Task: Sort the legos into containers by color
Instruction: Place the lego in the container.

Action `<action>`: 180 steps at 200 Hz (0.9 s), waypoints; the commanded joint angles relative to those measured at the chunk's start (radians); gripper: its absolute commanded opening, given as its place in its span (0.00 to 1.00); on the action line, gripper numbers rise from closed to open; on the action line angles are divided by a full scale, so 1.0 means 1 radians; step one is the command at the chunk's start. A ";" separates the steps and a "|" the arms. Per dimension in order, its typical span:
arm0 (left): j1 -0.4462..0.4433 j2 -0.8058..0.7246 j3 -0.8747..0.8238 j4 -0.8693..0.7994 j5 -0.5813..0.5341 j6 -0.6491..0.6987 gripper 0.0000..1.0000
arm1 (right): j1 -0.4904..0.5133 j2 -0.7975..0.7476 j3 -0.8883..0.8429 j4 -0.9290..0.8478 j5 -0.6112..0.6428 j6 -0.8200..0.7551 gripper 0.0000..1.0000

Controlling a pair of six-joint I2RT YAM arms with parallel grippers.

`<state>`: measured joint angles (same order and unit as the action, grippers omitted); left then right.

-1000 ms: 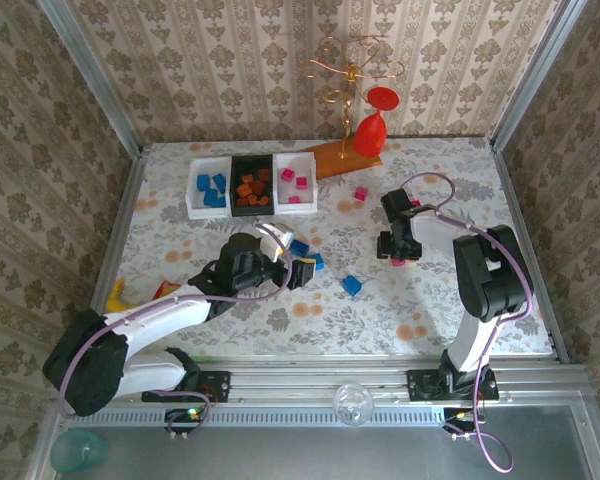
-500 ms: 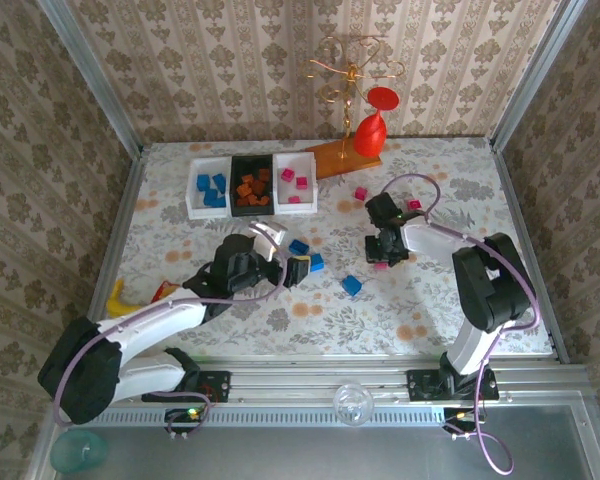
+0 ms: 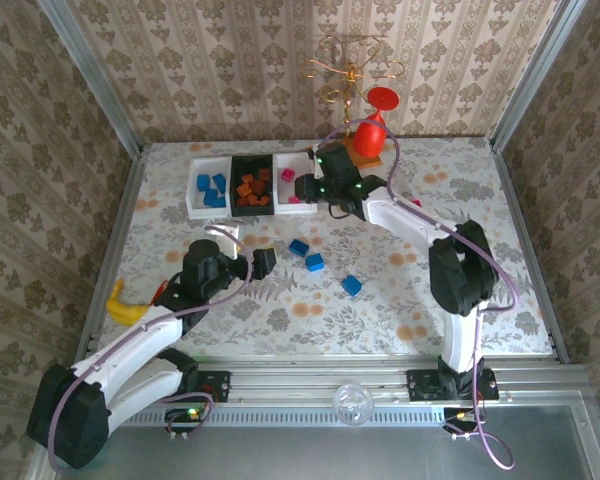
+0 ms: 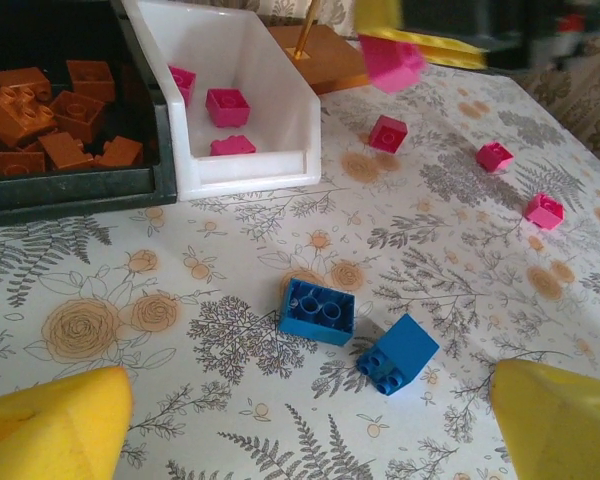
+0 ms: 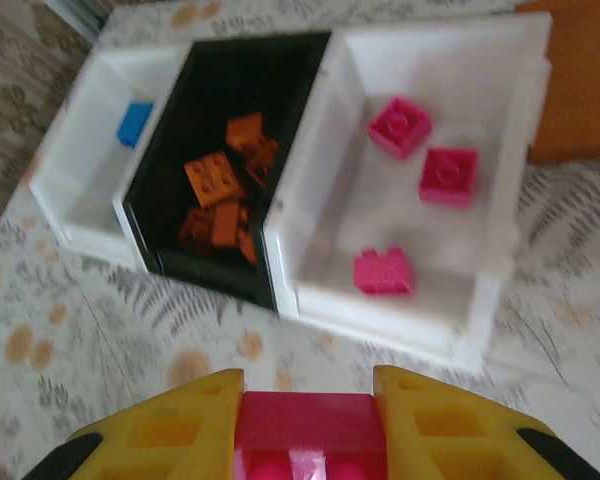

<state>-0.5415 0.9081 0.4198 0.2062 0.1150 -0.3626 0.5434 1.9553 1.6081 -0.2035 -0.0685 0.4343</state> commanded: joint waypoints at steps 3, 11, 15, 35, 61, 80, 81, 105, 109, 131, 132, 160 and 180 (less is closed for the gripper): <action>0.008 -0.041 -0.021 -0.051 -0.009 -0.022 0.94 | -0.004 0.106 0.098 0.057 -0.011 0.047 0.27; 0.009 -0.046 -0.021 -0.055 -0.008 -0.026 0.94 | -0.005 0.131 0.124 0.069 -0.002 0.050 0.27; 0.009 -0.046 -0.020 -0.056 -0.004 -0.027 0.94 | -0.005 0.148 0.140 0.074 0.003 0.051 0.27; 0.009 -0.039 -0.016 -0.056 0.016 -0.031 0.94 | -0.006 0.231 0.247 0.073 0.021 0.050 0.26; 0.009 -0.026 -0.006 -0.067 0.025 -0.031 0.93 | -0.008 0.346 0.396 0.053 0.036 0.040 0.26; 0.008 -0.031 -0.004 -0.070 0.033 -0.031 0.93 | -0.011 0.432 0.516 0.009 0.040 0.029 0.26; 0.008 -0.031 -0.004 -0.070 0.034 -0.031 0.93 | -0.012 0.437 0.522 0.005 0.041 0.029 0.26; 0.008 -0.037 0.002 -0.082 0.038 -0.028 0.93 | -0.022 0.522 0.650 -0.057 0.042 0.029 0.27; 0.007 -0.040 0.001 -0.082 0.039 -0.027 0.93 | -0.023 0.533 0.666 -0.067 0.042 0.029 0.27; 0.008 -0.045 -0.004 -0.080 0.043 -0.026 0.93 | -0.023 0.570 0.713 -0.089 0.046 0.026 0.27; 0.008 -0.046 -0.004 -0.080 0.043 -0.026 0.93 | -0.023 0.572 0.713 -0.090 0.048 0.025 0.27; 0.008 -0.043 -0.003 -0.077 0.043 -0.024 0.93 | -0.038 0.600 0.746 -0.107 0.068 0.021 0.30; 0.008 -0.038 0.000 -0.074 0.042 -0.026 0.93 | -0.052 0.600 0.752 -0.124 0.084 0.021 0.30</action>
<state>-0.5415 0.8814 0.4133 0.1478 0.1425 -0.3744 0.5098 2.5397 2.3203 -0.2783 -0.0284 0.4679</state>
